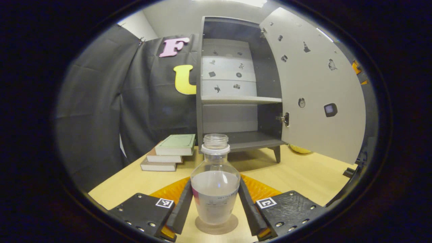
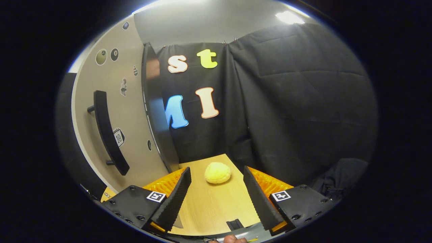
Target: Open the cabinet door with the right hand, grasp the bottle in the cabinet with the left hand and place it on the coaster, then close the cabinet door with the right hand.
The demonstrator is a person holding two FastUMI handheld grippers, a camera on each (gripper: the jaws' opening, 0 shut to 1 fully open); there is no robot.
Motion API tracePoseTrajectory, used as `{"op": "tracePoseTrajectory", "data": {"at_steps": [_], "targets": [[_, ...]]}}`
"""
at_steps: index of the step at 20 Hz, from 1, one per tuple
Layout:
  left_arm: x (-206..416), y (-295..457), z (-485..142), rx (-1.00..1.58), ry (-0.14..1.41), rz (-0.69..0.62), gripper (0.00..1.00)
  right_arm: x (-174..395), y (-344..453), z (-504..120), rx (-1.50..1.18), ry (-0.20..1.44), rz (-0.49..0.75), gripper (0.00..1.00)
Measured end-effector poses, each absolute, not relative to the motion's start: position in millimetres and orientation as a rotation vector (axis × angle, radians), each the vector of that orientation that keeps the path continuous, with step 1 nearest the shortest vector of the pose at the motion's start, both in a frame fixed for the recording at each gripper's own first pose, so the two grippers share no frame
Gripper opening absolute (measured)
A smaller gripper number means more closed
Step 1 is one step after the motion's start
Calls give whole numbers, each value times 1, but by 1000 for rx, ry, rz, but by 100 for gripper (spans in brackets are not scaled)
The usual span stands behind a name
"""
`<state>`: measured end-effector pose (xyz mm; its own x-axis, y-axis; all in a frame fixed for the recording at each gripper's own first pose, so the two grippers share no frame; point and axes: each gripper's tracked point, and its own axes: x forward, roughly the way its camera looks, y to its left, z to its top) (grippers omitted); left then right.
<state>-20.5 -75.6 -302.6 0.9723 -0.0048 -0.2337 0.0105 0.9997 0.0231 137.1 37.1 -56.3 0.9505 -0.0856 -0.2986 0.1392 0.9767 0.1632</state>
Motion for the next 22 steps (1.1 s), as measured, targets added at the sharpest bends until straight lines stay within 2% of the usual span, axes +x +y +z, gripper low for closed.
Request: {"op": "tracePoseTrajectory", "data": {"at_steps": [1, 2, 3, 4, 5, 6, 7, 10, 16, 18, 20, 22], "targets": [[-19, -77, -308, 26, 235, -6, 73, 137, 36, -60, 183, 306, -122, 98], [-19, -78, -313, 36, 239, -7, 72, 138, 35, -63, 184, 315, -126, 92], [-18, -80, -321, 48, 248, -11, 75, 140, 36, -64, 186, 323, -129, 98], [-19, -79, -325, 55, 246, -11, 72, 140, 35, -67, 187, 331, -133, 93], [-21, -81, -329, 59, 248, -16, 75, 141, 37, -68, 186, 338, -132, 93], [-24, -80, -335, 67, 255, -12, 72, 143, 39, -69, 180, 344, -131, 93], [-27, -77, -338, 70, 249, -4, 72, 143, 40, -70, 172, 351, -131, 100], [-34, -71, -341, 42, 256, 17, 75, 144, 44, -75, 171, 365, -129, 98], [-32, -74, -337, 46, 270, 5, 73, 144, 55, -93, 218, 422, -122, 98], [-29, -76, -339, 40, 284, -7, 75, 144, 56, -91, 218, 414, -122, 98], [-26, -76, -331, 42, 282, -9, 84, 145, 58, -92, 205, 413, -117, 98], [-22, -80, -318, 37, 264, -26, 83, 144, 57, -90, 199, 405, -116, 98]]}}
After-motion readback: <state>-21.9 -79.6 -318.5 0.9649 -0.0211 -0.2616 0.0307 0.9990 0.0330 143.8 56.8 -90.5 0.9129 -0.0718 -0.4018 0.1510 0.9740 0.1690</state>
